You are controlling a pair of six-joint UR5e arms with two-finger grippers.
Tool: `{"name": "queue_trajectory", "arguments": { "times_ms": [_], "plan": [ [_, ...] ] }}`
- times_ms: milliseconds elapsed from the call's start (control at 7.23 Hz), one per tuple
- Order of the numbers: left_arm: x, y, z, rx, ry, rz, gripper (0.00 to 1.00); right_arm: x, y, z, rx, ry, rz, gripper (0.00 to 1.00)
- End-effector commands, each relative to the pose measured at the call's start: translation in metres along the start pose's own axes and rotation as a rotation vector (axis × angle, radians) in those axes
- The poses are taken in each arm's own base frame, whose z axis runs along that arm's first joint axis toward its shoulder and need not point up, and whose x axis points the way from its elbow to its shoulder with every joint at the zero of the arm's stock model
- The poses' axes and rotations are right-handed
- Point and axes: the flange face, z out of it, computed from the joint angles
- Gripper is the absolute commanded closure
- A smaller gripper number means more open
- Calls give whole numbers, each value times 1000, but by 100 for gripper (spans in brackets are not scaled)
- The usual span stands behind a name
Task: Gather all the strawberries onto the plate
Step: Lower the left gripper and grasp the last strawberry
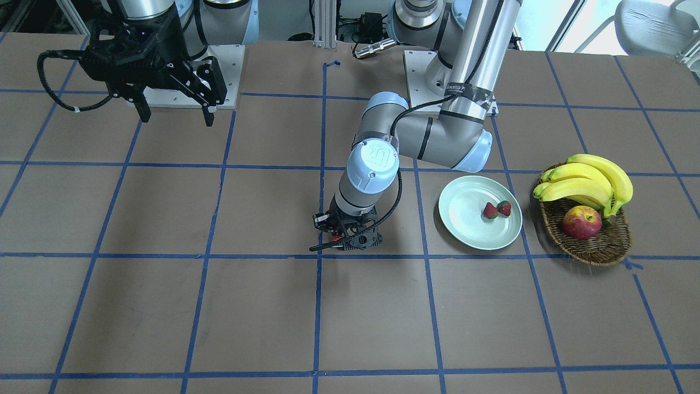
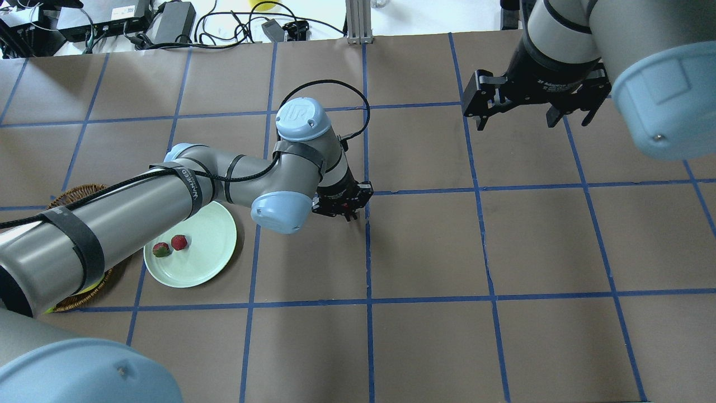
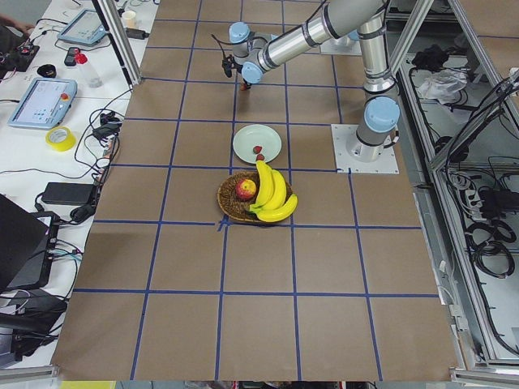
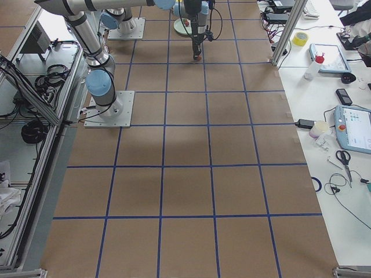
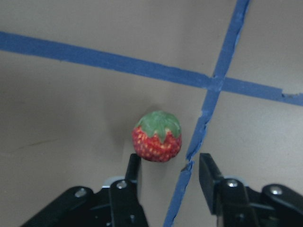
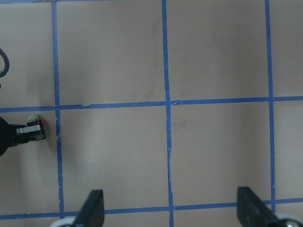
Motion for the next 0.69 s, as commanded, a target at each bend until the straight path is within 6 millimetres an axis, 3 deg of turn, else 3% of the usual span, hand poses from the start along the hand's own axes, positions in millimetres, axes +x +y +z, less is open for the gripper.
{"name": "queue_trajectory", "arguments": {
  "times_ms": [0,277,553],
  "plan": [
    [-7,-1,-21,54,-72,38,100,0,0,0,0,0,0,0],
    [-11,-3,-58,49,-127,64,100,0,0,1,-1,-1,0,0],
    [-18,-5,-68,22,-149,80,94,0,0,1,-1,-1,0,0]
  ]
}}
